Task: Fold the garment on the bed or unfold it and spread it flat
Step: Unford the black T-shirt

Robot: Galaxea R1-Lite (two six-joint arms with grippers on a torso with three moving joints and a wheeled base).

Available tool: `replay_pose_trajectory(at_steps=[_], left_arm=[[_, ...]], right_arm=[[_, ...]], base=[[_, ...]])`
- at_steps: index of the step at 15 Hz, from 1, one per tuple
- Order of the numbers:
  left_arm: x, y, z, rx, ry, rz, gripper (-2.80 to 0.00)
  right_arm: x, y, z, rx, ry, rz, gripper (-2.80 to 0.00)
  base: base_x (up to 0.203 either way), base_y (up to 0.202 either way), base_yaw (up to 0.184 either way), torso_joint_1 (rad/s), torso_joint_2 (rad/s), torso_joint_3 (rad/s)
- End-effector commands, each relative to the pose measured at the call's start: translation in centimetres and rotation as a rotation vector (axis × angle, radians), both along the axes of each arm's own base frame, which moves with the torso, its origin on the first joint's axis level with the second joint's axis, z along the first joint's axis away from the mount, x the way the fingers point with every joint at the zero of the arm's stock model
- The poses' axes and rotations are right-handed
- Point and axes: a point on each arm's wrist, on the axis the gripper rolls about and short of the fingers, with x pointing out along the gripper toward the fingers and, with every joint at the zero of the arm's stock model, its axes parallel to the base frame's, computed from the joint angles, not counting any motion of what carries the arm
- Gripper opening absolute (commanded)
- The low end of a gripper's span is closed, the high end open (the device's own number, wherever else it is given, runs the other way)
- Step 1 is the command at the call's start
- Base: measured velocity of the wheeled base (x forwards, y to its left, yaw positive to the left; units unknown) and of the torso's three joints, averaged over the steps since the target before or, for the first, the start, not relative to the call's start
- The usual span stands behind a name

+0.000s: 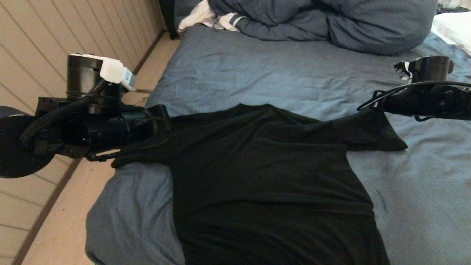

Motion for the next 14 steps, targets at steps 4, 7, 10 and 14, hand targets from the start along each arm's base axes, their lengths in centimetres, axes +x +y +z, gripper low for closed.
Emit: replay_pose_trajectory(at_steps=[4,7,10,14], left_arm=[[0.3,-0.1,0.2,-0.062,-0.037,0.027,-2.80],[0.3,-0.1,0.4,-0.066,-0.047,0.027,-2.80],[0.7,-0.3,0.2,-0.064,-0.043,0.027,-2.80],[0.9,-0.4,-0.2,-0.059,-0.034,0.030,-2.80]], right_arm=[[1.9,-0.7,0.5,0.014,-0.063,-0.132,-2.80],[2.7,-2.1,0.7,0.006,-0.090,-0.174,-2.80],[3.2,-2.6,-0.5,0.003,-0.061,-0.179,-2.80],[3.4,-2.1,-1.0,0.007,-0.045,-0.169,-2.80]], base=[[0.000,0.000,0.000,0.000,0.00,0.000],[0.000,0.000,0.000,0.000,0.00,0.000],[0.000,0.000,0.000,0.000,0.00,0.000],[0.000,0.000,0.000,0.000,0.00,0.000]])
